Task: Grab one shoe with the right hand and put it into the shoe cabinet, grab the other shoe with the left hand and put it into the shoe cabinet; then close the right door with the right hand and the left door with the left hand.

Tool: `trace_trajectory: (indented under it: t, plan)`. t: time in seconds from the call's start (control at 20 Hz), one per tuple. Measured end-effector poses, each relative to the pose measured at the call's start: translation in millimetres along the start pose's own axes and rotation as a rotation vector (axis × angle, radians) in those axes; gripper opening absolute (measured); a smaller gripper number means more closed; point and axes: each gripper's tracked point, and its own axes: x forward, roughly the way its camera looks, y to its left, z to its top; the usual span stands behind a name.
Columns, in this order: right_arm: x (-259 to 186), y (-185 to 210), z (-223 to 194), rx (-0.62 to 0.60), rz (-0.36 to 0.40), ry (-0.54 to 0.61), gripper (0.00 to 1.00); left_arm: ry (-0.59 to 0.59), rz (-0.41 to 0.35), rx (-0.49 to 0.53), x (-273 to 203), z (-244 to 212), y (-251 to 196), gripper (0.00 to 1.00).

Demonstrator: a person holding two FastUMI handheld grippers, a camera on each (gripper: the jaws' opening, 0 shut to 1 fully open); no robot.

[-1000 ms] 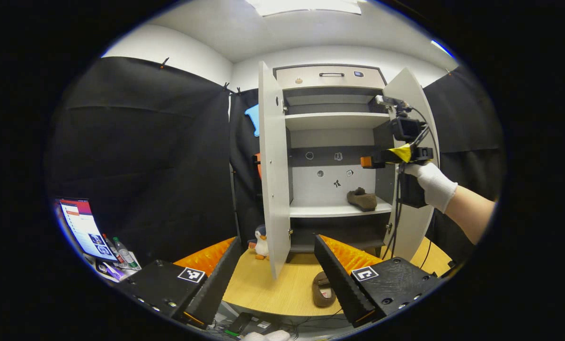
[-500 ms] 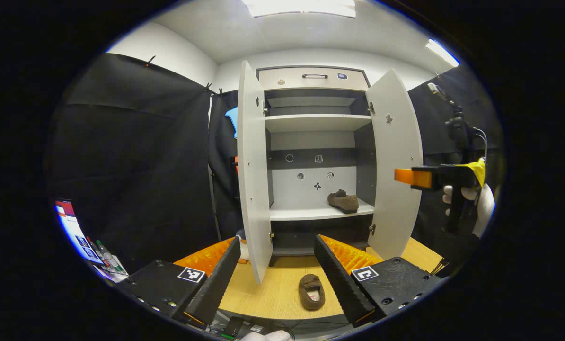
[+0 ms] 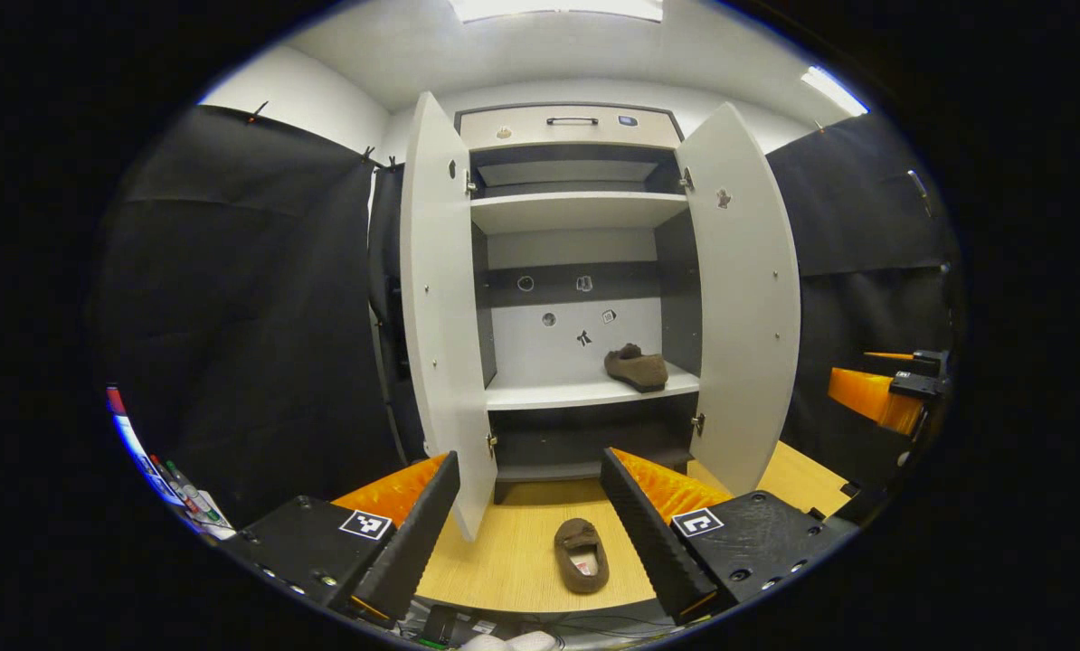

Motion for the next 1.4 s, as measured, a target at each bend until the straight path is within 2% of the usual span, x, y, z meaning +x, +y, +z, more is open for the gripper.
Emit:
trace_trajectory:
  t: [0.15,0.5,0.8,1.1,1.4]
  plan:
    - [4.2,-12.3,1.5,-0.009,-0.012,0.018,1.0,0.028,-0.009,-0.012,21.5,-20.0,-10.1,0.96]
    - [9.7,-30.0,-11.6,-0.055,-0.037,0.095,1.0,0.212,-0.06,-0.075,73.9,-126.6,-30.1,0.96]
    - [10.5,-44.8,-20.4,-0.04,-0.093,0.148,1.0,0.428,-0.081,-0.04,114.8,-254.2,-33.9,0.97]
    - [0.0,-59.5,-30.8,-0.048,-0.16,0.196,1.0,0.55,-0.114,-0.001,169.0,-331.0,-41.1,0.97]
    - [0.2,-78.4,-34.4,-0.031,-0.234,0.223,1.0,0.626,-0.114,0.016,217.0,-384.0,-39.0,0.97]
